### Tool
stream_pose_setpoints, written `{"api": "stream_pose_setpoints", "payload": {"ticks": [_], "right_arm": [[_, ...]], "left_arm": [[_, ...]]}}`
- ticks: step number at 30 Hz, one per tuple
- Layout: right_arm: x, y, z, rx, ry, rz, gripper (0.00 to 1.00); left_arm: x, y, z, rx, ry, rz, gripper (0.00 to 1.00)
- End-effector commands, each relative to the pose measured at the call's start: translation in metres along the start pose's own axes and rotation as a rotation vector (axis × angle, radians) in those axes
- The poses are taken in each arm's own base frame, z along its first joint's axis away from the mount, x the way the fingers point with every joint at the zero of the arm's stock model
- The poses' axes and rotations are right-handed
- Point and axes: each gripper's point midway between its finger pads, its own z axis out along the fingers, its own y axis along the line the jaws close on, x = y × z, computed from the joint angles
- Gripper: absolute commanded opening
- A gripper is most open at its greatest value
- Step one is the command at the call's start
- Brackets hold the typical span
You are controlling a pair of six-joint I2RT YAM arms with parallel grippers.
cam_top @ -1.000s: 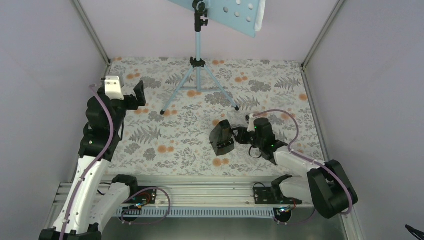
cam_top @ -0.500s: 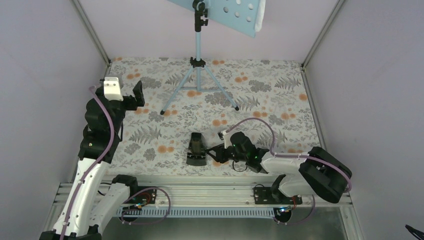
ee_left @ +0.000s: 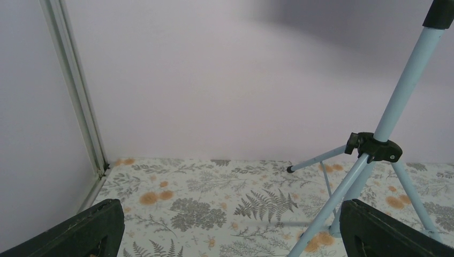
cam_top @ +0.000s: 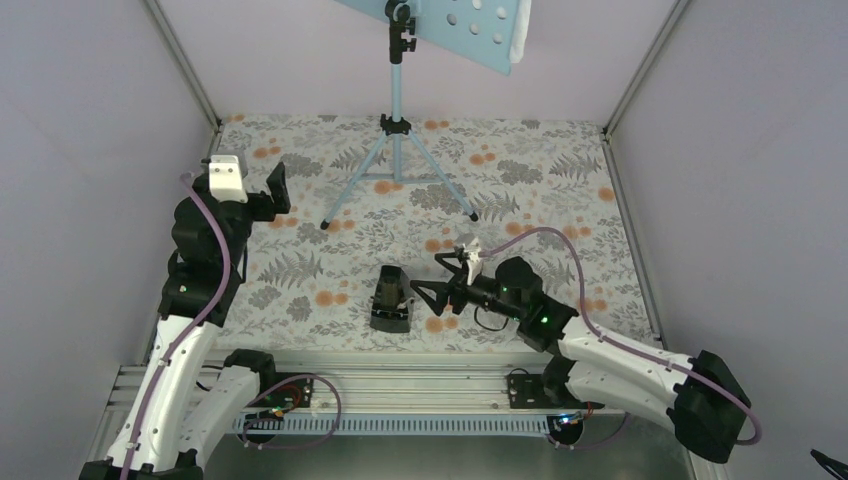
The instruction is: Pack up the instrument practice props
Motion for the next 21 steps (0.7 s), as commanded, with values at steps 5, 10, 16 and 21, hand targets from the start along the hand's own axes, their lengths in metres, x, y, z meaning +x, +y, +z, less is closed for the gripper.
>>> {"api": "stream_pose_setpoints", "payload": {"ticks": [5,10,16,21], "right_arm": [[-0.023,0.050,0.005,-0.250,-0.052,-0.268,1.00],[-0.037,0.062,0.011,-0.313,-0.135,-0.366,1.00],[-0.034,0.068,0.027,-0.356,-0.123,-0.430,1.00],[-0.027,0.067,0.028,-0.364,-0.156,-0.484,1.00]], "left_arm": [[0.001,0.001,0.002,-0.003,-0.004,0.013,1.00],[0.003,0.001,0.003,-0.001,0.002,0.014,1.00],[0.005,-0.001,0.005,0.008,0.013,0.013,1.00],[0.006,-0.001,0.005,0.010,0.014,0.012,1.00]]}}
